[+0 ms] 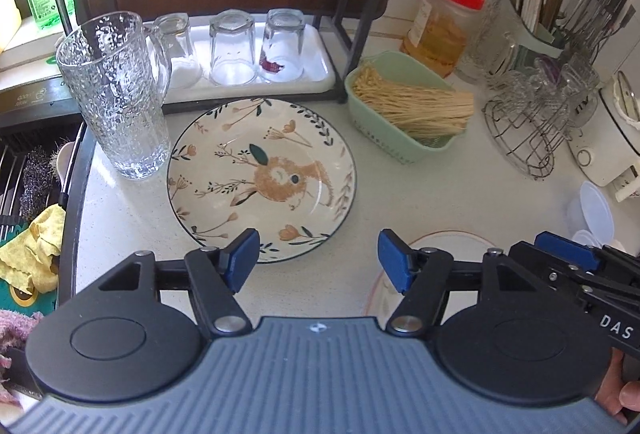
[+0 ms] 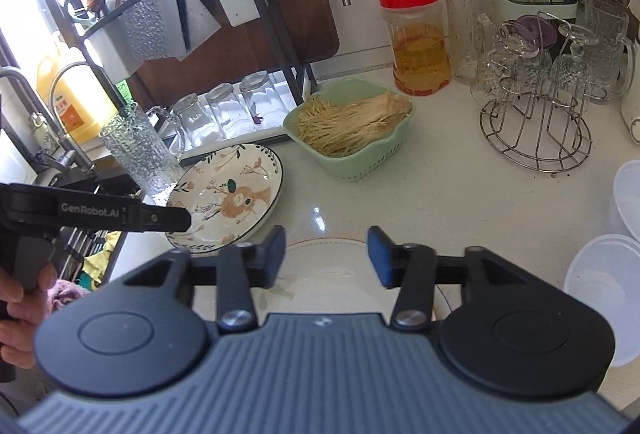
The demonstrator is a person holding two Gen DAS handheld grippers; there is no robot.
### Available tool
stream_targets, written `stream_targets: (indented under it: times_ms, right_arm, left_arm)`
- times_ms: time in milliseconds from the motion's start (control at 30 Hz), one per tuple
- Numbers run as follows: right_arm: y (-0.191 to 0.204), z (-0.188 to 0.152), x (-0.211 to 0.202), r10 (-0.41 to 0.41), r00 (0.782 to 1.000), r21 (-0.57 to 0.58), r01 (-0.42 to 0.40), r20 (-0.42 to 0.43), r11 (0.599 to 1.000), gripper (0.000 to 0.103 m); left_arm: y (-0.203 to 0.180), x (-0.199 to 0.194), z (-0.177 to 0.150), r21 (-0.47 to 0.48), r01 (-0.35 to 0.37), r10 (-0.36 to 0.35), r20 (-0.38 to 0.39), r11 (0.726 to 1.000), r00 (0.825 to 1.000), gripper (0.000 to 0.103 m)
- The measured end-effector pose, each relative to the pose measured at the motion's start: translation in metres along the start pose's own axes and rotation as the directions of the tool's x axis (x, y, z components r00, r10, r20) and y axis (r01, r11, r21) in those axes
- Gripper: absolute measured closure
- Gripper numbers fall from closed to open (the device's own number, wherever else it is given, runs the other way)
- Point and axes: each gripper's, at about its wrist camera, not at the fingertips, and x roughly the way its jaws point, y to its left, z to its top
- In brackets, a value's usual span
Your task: Organize plates and bowls
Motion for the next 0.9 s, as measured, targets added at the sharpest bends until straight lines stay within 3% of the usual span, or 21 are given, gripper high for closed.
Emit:
stream_targets:
  times_ms: [367, 533, 800, 900]
  right_arm:
    - [0.002, 0.018, 0.047, -0.024, 0.998, 0.035, 0.026, -0.064, 0.999, 0.055]
    - [0.016, 0.031, 0.078, 0.020, 0.996, 0.035, -0.017, -0.090, 0.999, 0.056]
    - [0.030, 0.046, 0.136, 0.044, 0.985, 0.032, -0.039, -0.164, 0.999, 0.070]
    - [0.033, 0.052, 0.154, 0.052, 0.982, 0.033, -0.047, -0.182, 0.998, 0.072]
  left_arm:
    - [0.042, 0.033, 0.014, -0.092, 0.017, -0.020, -0.030, 0.996, 0.999, 0.032]
    - [0.065, 0.047, 0.014, -0.144, 0.008, -0.016, -0.053, 0.990, 0.998, 0.033]
    - [0.105, 0.075, 0.022, -0.202, -0.025, 0.010, -0.075, 0.979, 0.997, 0.034]
    - [0.117, 0.085, 0.025, -0.215, -0.021, 0.004, -0.083, 0.976, 0.997, 0.043]
